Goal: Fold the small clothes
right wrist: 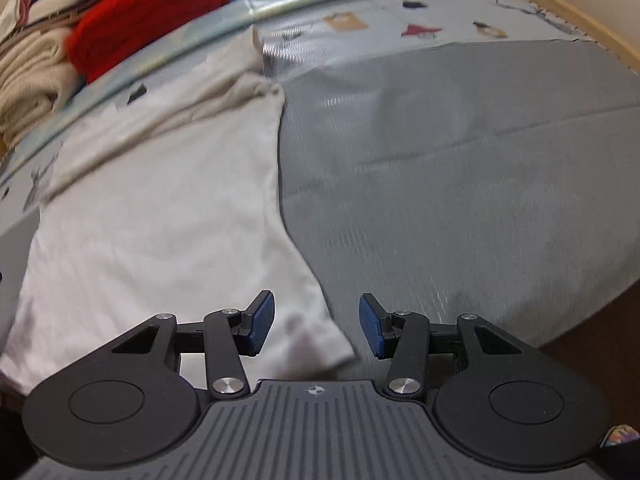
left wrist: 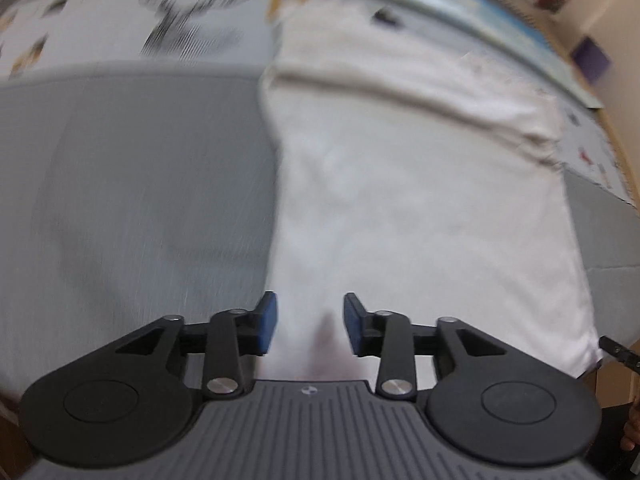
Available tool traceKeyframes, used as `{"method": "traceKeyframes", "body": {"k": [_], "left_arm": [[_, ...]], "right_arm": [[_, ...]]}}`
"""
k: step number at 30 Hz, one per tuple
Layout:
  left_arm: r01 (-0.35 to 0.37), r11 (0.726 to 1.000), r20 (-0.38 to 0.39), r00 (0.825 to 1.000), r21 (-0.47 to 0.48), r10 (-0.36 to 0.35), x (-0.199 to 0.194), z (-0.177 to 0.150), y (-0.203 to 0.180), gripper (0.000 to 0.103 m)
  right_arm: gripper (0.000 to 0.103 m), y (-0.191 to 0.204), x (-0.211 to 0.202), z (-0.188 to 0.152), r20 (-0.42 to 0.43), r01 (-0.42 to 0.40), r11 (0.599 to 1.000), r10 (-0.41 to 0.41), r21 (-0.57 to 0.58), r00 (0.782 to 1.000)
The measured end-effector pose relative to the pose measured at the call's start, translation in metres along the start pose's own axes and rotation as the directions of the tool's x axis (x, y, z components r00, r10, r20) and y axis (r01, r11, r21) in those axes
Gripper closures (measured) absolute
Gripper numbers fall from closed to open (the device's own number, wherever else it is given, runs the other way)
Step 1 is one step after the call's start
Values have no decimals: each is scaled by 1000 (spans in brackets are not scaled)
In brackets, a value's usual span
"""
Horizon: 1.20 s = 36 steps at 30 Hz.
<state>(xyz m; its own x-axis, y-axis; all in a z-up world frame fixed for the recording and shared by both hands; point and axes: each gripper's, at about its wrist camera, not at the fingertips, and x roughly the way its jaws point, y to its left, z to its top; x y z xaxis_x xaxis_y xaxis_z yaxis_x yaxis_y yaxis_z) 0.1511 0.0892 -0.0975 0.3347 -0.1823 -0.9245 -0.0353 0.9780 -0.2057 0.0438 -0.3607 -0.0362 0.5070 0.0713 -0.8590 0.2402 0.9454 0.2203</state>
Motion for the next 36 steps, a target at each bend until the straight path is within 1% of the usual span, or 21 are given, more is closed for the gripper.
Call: {"method": "traceKeyframes", "body": {"k": [1, 2, 3, 4, 5, 7, 10, 14, 17, 19, 22, 25, 26, 27, 28, 29, 30, 31, 33, 35, 36], "left_arm": [[-11, 1000, -19, 1000, -16, 11, 3, -6, 3, 51], [-21, 1000, -34, 999, -19, 20, 6, -10, 3, 49], [-33, 999, -44, 998, -8, 33, 7, -13, 2, 47], [-49, 999, -50, 998, 15, 49, 8, -17, 0, 45], [-62, 997, -53, 996, 37, 64, 9, -19, -1, 40], [-92, 994, -65, 993, 65, 97, 13, -25, -1, 39], [-121, 991, -89, 988, 58, 126, 18, -29, 7, 39], [-115, 991, -76, 990, 68, 120, 13, -32, 11, 39], [-88, 996, -33, 996, -34, 87, 2, -36, 24, 40], [-72, 995, -34, 997, -62, 70, 1, -36, 26, 40], [-68, 997, -57, 996, -39, 66, 3, -40, 24, 40], [-64, 998, -65, 996, -19, 62, 6, -40, 21, 41], [-62, 998, -63, 996, -14, 61, 6, -39, 19, 44], [-64, 998, -60, 996, -13, 63, 7, -39, 17, 53], [-65, 998, -58, 996, -15, 64, 7, -39, 17, 60], [-62, 998, -59, 996, -15, 61, 10, -38, 17, 73], [-48, 999, -63, 997, -8, 48, 10, -38, 16, 86], [-41, 999, -65, 997, 4, 42, 11, -39, 15, 89], [-53, 998, -56, 997, 44, 56, 11, -42, 10, 90], [-58, 997, -52, 997, 59, 61, 10, -44, 7, 90], [-61, 997, -54, 996, 56, 64, 10, -45, 7, 89]], "right_arm": [[52, 1, 1, -2, -4, -2, 1000, 2, -15, 1000], [49, 2, 2, -2, -4, 2, 1000, -3, -28, 1000], [43, 2, 2, -2, -1, 10, 999, -11, -32, 1000], [41, 0, 3, -3, 3, 16, 1000, -16, -19, 1000], [39, -1, 4, -3, 6, 17, 1000, -17, -1, 1000], [39, -3, 9, -4, 0, 13, 1000, -13, 25, 1000], [39, -1, 18, -6, -23, 8, 1000, -8, 10, 1000], [37, 9, 27, -6, -47, 26, 998, -28, -55, 998], [37, 9, 29, -4, -48, 28, 998, -31, -49, 998], [37, 5, 28, -2, -34, 29, 999, -30, -19, 999], [38, -2, 32, 1, -24, 20, 999, -19, 27, 1000], [37, -1, 35, 3, -31, 18, 1000, -18, 6, 999], [37, 0, 36, 4, -36, 20, 1000, -20, -1, 999], [37, 0, 36, 5, -42, 20, 1000, -20, -5, 999], [37, 1, 36, 6, -49, 21, 1000, -21, -4, 999], [40, 1, 36, 8, -52, 18, 1000, -17, 4, 999], [45, -1, 36, 9, -57, 4, 1000, -3, 16, 998], [48, -1, 37, 10, -64, -8, 1000, 9, 18, 998], [66, 3, 38, 10, -75, -6, 1000, 5, -11, 997], [73, 8, 38, 9, -84, 5, 998, -9, -55, 996], [81, 10, 36, 8, -89, 4, 997, -10, -71, 996]]}}
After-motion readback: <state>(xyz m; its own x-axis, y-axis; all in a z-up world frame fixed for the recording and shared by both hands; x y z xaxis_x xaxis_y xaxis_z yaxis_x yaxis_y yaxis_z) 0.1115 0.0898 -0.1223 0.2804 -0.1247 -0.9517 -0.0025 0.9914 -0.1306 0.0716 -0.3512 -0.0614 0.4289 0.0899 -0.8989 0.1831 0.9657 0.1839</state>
